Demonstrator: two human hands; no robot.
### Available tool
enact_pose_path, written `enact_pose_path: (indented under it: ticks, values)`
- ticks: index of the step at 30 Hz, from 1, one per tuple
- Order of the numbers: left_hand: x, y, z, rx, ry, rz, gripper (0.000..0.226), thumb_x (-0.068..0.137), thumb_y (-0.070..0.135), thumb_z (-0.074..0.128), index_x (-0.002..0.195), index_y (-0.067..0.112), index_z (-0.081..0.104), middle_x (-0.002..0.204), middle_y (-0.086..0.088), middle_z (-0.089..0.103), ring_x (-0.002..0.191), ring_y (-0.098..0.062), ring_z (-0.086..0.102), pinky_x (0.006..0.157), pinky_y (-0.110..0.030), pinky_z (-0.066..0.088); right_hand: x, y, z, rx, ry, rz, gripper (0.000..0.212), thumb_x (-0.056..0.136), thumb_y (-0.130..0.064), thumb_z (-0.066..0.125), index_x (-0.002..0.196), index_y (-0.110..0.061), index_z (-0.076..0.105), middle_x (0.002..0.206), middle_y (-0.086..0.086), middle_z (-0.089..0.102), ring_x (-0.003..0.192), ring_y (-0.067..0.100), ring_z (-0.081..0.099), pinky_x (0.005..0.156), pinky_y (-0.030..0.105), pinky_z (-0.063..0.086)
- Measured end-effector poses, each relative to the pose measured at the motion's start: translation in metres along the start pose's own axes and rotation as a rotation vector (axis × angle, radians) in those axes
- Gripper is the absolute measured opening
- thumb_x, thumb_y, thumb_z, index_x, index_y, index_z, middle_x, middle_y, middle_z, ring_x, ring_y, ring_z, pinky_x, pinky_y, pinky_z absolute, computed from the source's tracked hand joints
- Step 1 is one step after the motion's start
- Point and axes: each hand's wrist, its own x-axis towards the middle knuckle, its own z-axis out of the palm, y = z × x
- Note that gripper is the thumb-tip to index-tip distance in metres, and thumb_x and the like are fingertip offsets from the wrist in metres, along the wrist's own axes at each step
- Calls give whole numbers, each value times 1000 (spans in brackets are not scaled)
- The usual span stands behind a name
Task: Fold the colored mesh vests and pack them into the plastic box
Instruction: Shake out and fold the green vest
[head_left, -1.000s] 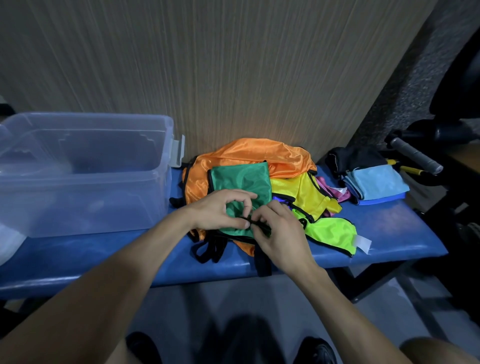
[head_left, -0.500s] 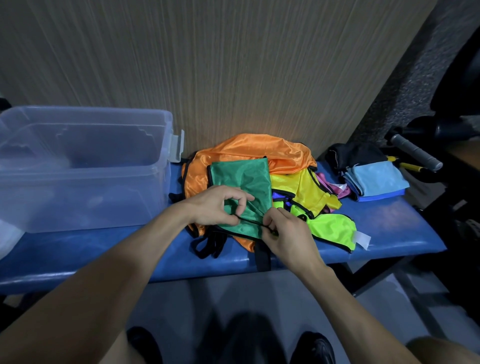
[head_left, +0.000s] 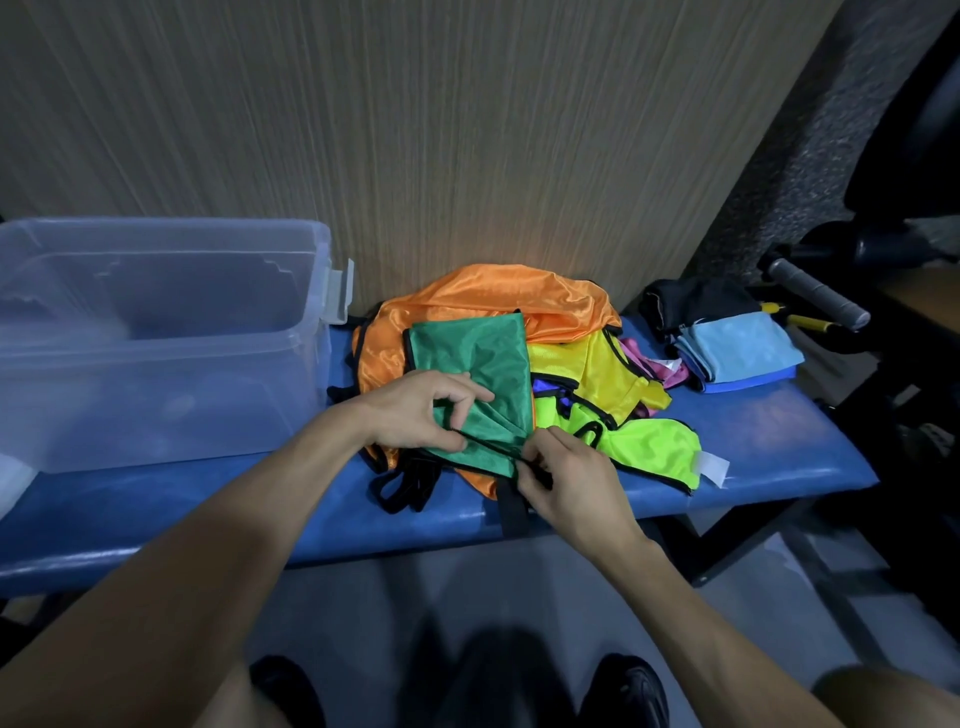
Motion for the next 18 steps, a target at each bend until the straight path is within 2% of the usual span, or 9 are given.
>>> enact_pose_path:
  ticks: [3,5,8,11,13,15,18]
  values:
    - [1,-1,1,27,-19,12,39,82,13,80,61,26,50,149,21,50,151,2,20,127,-45,14,-1,-2,-1,21,23,-29,21,84,-9,69,81,-13,49,73,-3,50,57,21,45,46,40,45]
    - [1,-1,0,35,-29,18,39,83,16,81,61,26,50,151,21,49,151,2,19,127,-46,13,0,-4,-2,52,36,-14,23,89,-8,66,82,-13,45,71,-2,47,55,22,41,46,40,41]
    - [-1,1,0,64,-77,10,35,78,37,87,67,27,55,154,23,43,153,0,11,126,-45,7,1,-4,-1,163,65,97,22,96,-13,63,87,-14,44,67,-6,45,54,18,42,50,37,35]
    - [-1,2,8,189,-63,47,45,70,54,88,75,27,52,157,21,37,155,-4,4,124,-43,-1,1,-4,0,261,114,199,15,100,-21,61,93,-22,48,70,-12,56,61,15,58,58,38,47]
    - [1,2,20,287,2,85,46,75,56,82,75,26,47,156,15,36,156,-11,5,125,-50,-1,0,-4,1,314,136,263,10,99,-23,63,95,-22,54,81,-13,65,76,16,68,70,39,54]
    - [1,1,31,369,51,113,44,84,59,72,76,25,45,155,12,35,157,-16,6,125,-57,1,0,-4,2,418,150,333,11,97,-20,67,93,-22,57,83,-13,67,84,10,69,76,36,56]
    - [1,-2,35,395,76,129,41,92,58,62,76,24,46,155,11,35,157,-17,6,125,-60,3,4,-8,2,538,169,378,13,93,-14,70,88,-20,60,79,-9,67,80,10,67,73,29,55]
